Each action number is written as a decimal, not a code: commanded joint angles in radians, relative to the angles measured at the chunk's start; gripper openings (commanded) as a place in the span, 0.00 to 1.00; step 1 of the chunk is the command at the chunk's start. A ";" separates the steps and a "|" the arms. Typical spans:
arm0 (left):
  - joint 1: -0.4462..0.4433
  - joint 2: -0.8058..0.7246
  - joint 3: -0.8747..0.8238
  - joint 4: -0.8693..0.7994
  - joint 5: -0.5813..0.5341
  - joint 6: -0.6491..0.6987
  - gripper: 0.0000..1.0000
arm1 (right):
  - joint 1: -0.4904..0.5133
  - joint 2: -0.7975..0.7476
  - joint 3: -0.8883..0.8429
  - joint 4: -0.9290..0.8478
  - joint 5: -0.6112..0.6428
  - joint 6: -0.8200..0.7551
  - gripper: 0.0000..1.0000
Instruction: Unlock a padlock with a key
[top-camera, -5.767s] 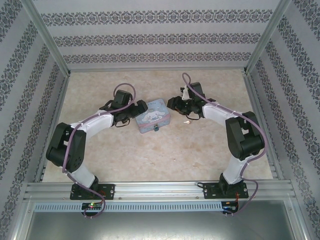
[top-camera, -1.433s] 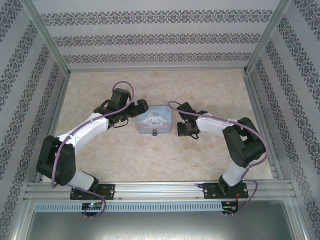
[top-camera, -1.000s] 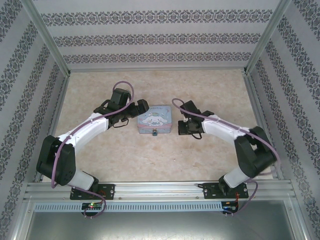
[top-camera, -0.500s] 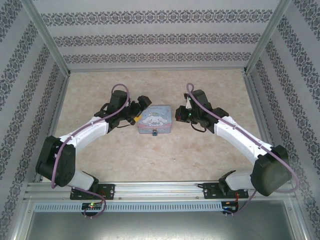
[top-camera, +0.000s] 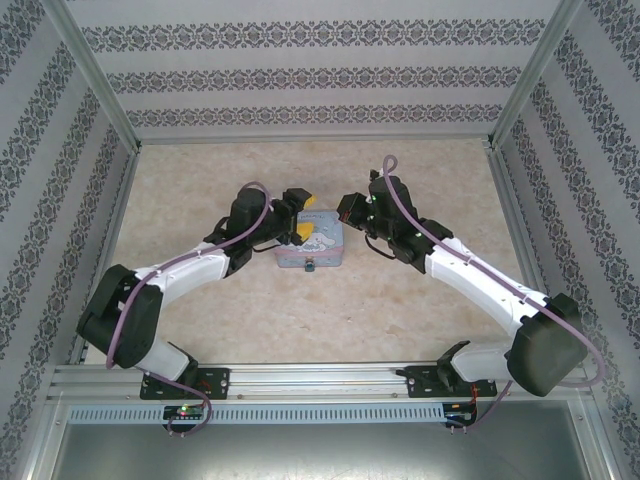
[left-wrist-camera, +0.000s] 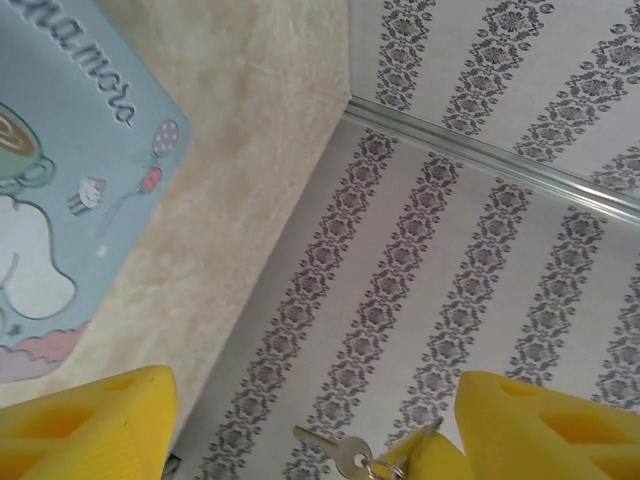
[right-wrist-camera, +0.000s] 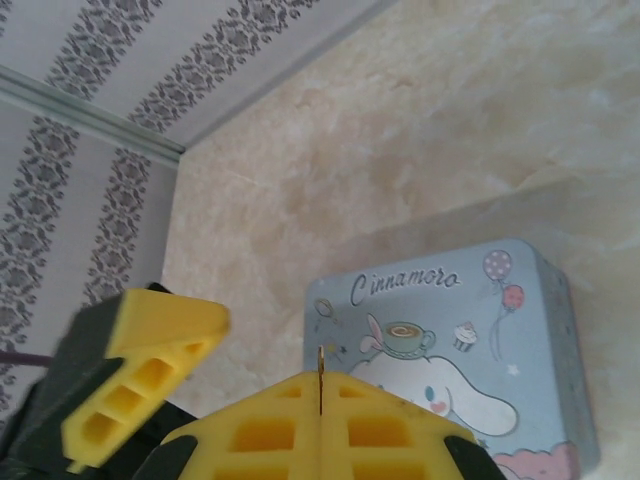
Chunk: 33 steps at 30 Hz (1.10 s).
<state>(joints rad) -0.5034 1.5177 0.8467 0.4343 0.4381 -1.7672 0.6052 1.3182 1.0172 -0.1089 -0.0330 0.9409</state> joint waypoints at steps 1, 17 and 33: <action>-0.027 0.048 -0.014 0.168 -0.031 -0.150 0.72 | 0.026 0.014 0.018 0.062 0.079 0.061 0.00; -0.073 0.161 0.005 0.400 -0.097 -0.320 0.60 | 0.114 0.070 0.021 0.109 0.156 0.102 0.00; -0.074 0.146 -0.029 0.422 -0.094 -0.327 0.60 | 0.125 0.110 0.037 0.127 0.162 0.110 0.00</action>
<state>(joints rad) -0.5636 1.6802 0.8280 0.7994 0.3546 -2.0808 0.7181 1.4174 1.0260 -0.0051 0.1059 1.0431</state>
